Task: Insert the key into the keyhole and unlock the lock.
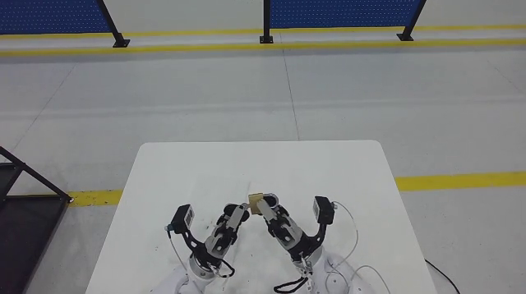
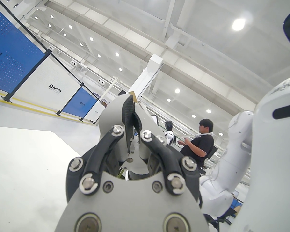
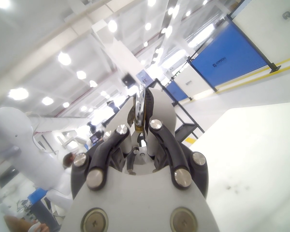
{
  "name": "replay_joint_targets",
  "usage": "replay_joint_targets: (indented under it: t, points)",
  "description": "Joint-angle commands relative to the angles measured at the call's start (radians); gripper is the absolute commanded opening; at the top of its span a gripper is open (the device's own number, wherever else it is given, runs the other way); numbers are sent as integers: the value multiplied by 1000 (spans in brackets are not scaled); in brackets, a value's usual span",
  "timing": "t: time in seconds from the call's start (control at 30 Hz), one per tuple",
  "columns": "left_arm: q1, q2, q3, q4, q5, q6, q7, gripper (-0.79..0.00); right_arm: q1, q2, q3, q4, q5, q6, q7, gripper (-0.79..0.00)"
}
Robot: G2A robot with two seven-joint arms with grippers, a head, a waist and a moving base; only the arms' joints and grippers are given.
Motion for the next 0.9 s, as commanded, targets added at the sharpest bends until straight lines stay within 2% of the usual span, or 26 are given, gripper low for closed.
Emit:
replay_joint_targets:
  t: [0.0, 0.53, 0.87]
  points:
    - [0, -1, -2, 1, 5, 0, 0, -785, 0, 1, 0, -2, -1, 5, 9, -785]
    - [6, -9, -48, 12, 105, 2, 2, -785, -7, 7, 7, -13, 20, 26, 64, -785]
    - [16, -20, -71, 17, 270, 70, 70, -785, -32, 17, 24, -42, 45, 45, 121, -785]
